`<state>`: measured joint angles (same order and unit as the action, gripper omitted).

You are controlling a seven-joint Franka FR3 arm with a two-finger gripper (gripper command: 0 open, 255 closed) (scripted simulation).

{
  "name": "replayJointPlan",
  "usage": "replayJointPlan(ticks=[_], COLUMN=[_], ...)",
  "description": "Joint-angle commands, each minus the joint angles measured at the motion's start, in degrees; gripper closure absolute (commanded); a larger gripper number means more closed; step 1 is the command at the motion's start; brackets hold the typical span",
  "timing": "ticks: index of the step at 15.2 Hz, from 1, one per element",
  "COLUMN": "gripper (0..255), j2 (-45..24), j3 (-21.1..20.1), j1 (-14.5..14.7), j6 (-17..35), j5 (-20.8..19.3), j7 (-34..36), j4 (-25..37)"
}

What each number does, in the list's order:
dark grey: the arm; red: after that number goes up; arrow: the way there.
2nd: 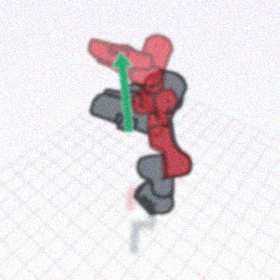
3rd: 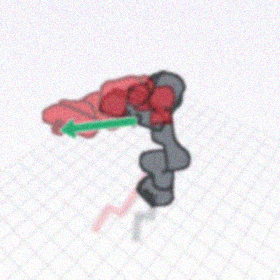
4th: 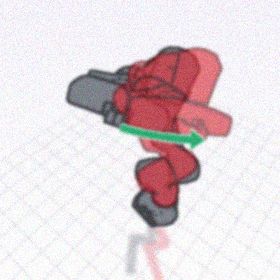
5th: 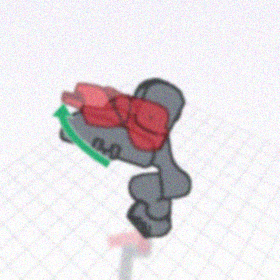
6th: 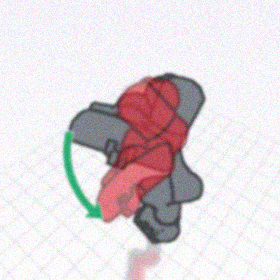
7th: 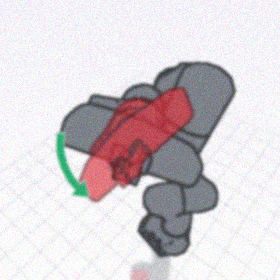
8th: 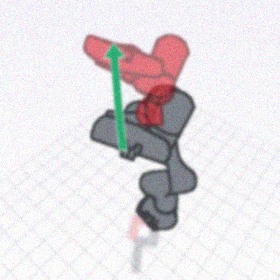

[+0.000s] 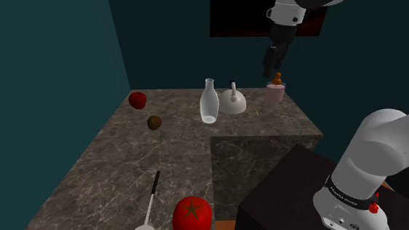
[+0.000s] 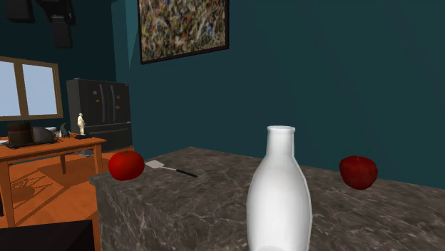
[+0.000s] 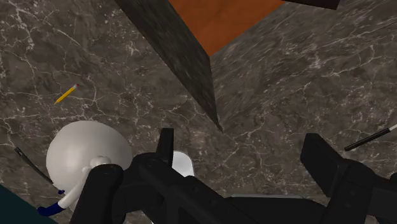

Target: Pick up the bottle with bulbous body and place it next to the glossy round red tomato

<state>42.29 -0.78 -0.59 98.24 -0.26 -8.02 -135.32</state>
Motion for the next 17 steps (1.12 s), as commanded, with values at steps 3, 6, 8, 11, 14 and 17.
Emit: replayJointPlan(ticks=[3, 6, 8, 11, 14, 17], gripper=[0, 0, 0, 0, 0, 0], j2=[-4.1, -10.43, -14.73, -21.27, -27.86, -34.5], j3=[0.53, 1.28, 1.74, 2.35, 2.86, 3.24], j1=[0.0, 0.07, 0.14, 0.25, 0.34, 0.38], j6=[3.08, 7.28, 9.76, 12.98, 15.57, 17.51], j5=[-0.14, -0.21, -0.16, 0.08, 0.52, 1.12], j7=[-0.9, -2.25, -3.15, -4.54, -5.96, -7.39], j4=[1.13, 3.44, 5.37, 8.84, 12.99, 17.83])
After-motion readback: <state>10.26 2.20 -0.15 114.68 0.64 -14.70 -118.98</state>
